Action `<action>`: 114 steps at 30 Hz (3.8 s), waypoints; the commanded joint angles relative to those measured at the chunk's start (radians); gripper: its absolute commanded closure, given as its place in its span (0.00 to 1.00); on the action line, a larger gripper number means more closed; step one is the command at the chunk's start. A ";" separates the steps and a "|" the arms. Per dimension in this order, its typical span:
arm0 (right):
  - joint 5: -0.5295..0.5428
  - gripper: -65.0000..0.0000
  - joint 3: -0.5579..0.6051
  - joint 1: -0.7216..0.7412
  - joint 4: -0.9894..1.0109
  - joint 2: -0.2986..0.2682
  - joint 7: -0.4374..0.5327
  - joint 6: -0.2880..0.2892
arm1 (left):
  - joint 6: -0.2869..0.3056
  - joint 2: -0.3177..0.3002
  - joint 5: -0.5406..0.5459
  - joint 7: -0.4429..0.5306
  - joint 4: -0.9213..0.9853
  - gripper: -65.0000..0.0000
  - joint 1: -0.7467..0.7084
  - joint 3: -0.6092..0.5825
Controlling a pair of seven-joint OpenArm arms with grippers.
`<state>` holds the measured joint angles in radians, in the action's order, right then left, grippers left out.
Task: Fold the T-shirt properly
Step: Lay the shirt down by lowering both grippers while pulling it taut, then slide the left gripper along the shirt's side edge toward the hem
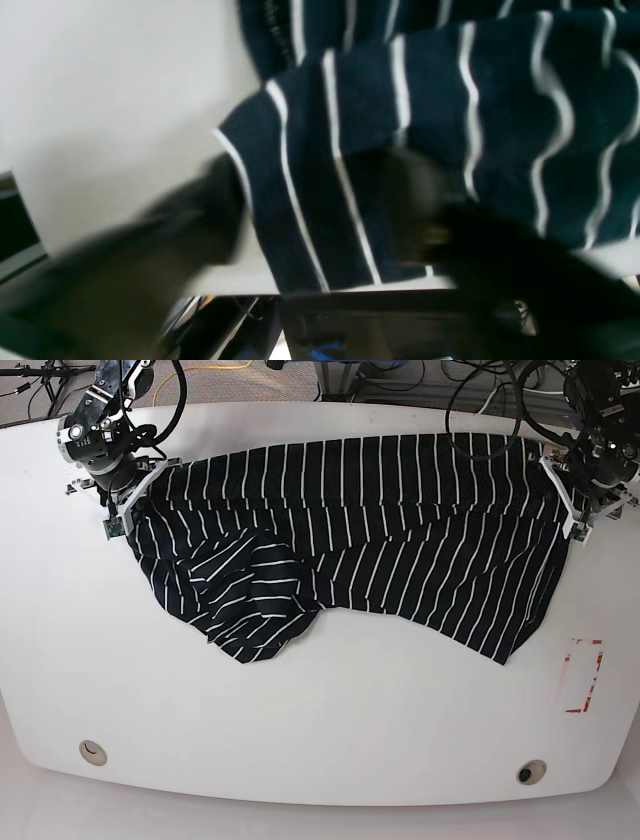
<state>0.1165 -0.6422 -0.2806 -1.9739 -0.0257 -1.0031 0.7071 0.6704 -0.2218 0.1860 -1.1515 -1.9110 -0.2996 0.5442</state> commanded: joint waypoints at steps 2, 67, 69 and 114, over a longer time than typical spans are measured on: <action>0.005 1.00 -0.005 0.011 -0.020 -0.010 0.017 -0.009 | 0.002 -0.014 0.008 0.009 -0.015 0.28 0.015 0.003; 0.004 1.00 -0.008 0.054 -0.020 -0.007 0.017 -0.009 | -0.084 -0.149 0.188 0.132 0.821 0.37 0.676 -0.144; 0.004 1.00 -0.008 0.054 -0.020 -0.007 0.017 -0.009 | -0.084 -0.143 0.188 0.095 0.736 0.39 0.656 -0.144; 0.004 1.00 -0.006 0.073 -0.018 -0.007 0.017 -0.009 | 0.007 -0.084 0.180 -0.115 0.278 0.39 0.288 -0.146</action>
<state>0.1093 -0.6464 -0.2165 -1.9739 -0.0227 -1.0039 0.7071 0.6746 -0.2905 0.3607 -1.2713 -1.6157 -0.0246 0.3927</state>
